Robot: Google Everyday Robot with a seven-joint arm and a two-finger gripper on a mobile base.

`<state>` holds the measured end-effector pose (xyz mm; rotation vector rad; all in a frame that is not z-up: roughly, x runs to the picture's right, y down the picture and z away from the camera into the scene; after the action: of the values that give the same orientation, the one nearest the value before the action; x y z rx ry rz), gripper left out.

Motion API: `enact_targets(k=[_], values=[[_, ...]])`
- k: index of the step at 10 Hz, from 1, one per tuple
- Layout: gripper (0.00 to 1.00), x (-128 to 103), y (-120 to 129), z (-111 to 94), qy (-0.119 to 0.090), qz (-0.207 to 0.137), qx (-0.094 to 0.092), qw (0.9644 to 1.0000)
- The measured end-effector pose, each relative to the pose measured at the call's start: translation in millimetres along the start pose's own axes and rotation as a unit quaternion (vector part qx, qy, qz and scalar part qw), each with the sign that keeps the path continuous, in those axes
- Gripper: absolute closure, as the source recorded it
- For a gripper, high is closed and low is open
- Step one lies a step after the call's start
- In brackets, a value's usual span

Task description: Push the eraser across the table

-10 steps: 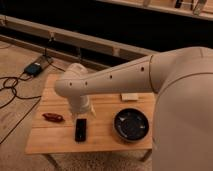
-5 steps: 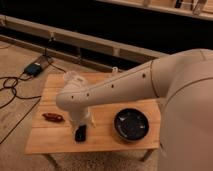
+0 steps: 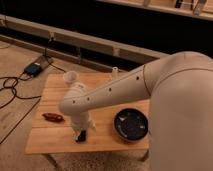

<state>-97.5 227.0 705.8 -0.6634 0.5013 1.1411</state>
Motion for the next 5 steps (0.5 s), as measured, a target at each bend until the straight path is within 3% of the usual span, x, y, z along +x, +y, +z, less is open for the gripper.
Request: enact_targets(k=[5], values=[[0.35,0,-10,40,0.029,-0.022,-0.016,0.9992]])
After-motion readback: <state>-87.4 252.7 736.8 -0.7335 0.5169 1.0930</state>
